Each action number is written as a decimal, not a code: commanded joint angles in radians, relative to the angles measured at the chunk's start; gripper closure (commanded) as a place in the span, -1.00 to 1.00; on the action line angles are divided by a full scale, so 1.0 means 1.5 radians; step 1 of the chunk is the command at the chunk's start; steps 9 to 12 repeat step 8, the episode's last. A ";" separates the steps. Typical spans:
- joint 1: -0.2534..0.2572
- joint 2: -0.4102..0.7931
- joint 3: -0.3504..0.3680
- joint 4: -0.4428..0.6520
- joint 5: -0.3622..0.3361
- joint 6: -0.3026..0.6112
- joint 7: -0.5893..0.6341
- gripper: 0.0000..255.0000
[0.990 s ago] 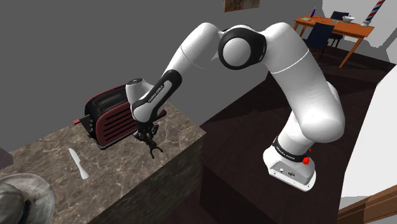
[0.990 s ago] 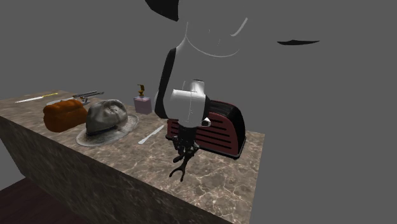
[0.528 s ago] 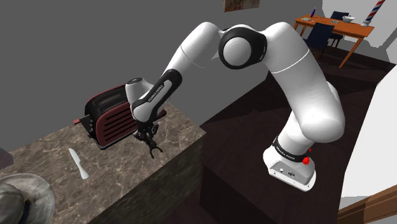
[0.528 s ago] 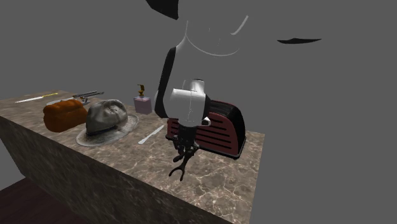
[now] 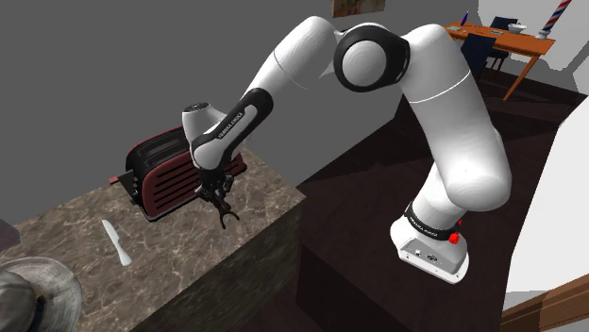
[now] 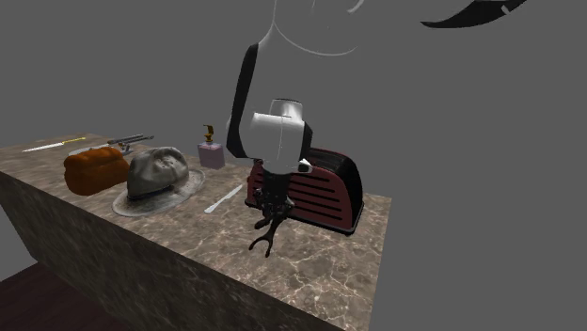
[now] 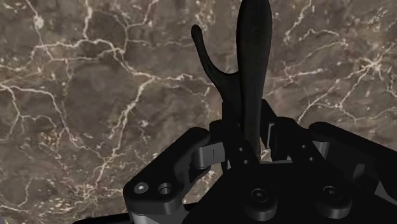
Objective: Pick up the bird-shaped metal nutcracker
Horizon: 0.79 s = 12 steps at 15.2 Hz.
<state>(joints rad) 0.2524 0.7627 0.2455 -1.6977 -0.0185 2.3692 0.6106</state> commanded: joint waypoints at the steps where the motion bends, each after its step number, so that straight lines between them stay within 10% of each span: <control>1: -0.002 -0.013 0.002 -0.002 0.002 -0.011 0.000 1.00; 12: -0.006 -0.047 0.007 -0.008 0.007 -0.039 0.001 1.00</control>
